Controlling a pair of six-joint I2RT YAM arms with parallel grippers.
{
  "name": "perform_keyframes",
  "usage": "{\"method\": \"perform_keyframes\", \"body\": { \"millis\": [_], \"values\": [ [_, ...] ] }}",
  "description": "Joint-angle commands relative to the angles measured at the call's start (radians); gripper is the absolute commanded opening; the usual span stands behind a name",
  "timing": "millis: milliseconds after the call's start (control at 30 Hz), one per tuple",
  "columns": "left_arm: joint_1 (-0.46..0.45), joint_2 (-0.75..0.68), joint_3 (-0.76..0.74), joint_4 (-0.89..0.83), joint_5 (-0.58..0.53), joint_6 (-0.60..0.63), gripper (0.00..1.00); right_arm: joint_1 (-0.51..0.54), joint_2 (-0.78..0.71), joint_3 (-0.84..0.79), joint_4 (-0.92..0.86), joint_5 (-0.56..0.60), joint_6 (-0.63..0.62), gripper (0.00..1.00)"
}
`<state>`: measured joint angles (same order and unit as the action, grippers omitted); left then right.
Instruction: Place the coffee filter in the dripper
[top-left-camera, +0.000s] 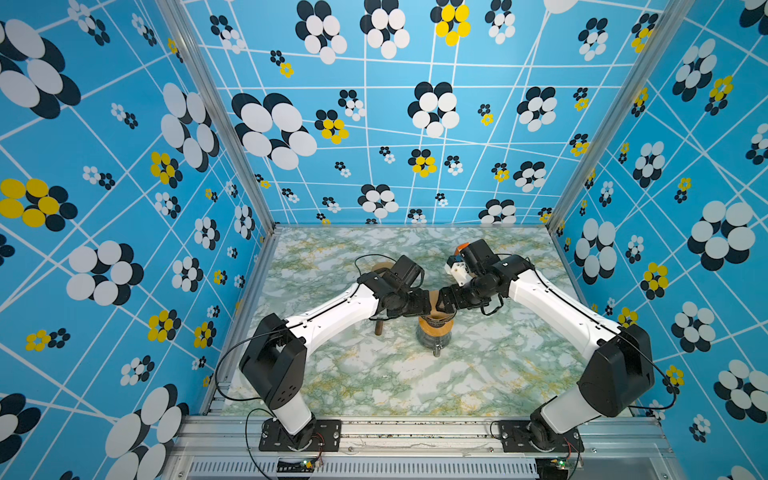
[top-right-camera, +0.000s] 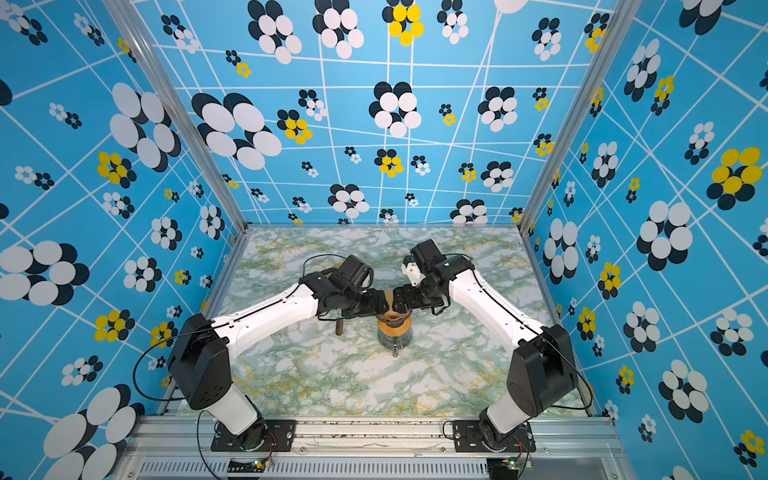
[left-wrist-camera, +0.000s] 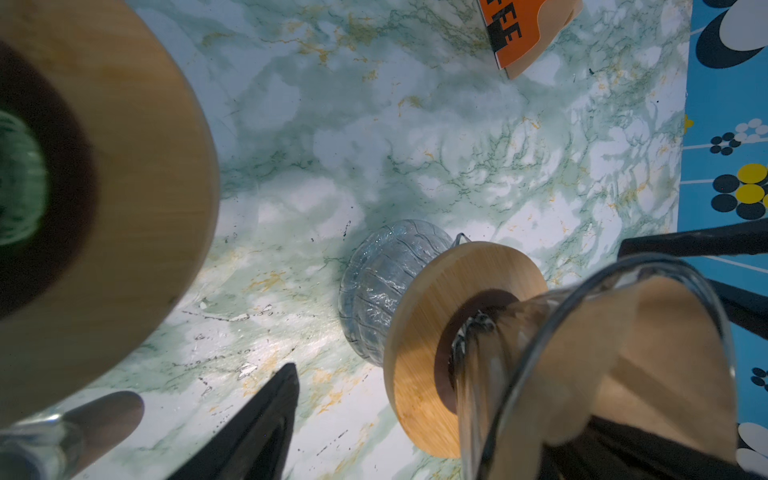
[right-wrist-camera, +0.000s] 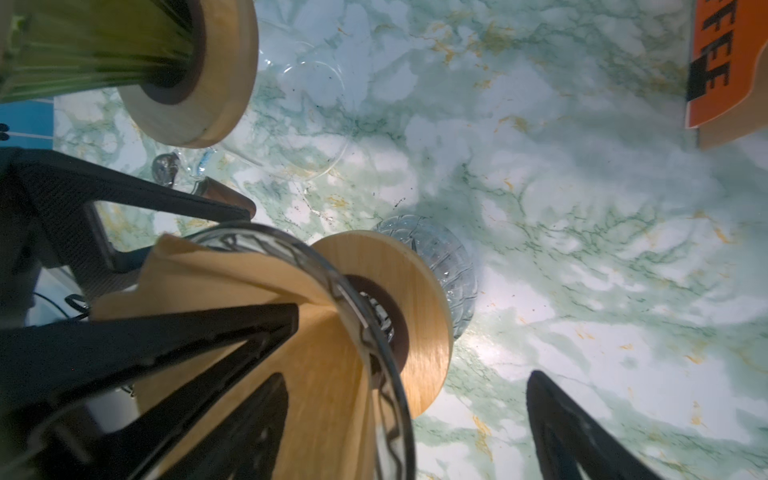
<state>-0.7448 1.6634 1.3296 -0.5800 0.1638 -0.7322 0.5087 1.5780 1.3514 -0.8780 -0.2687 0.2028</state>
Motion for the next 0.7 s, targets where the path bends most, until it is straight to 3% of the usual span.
{"method": "perform_keyframes", "body": {
  "millis": [0,667],
  "values": [
    [-0.005,-0.046,0.053,-0.056,-0.015,0.044,0.8,0.008,0.013,-0.014,-0.005,-0.04,0.002,0.92],
    [0.01,-0.09,0.042,-0.109,-0.101,0.069,0.77,0.07,0.122,0.05,-0.069,0.127,-0.017,0.92]
  ]
}}
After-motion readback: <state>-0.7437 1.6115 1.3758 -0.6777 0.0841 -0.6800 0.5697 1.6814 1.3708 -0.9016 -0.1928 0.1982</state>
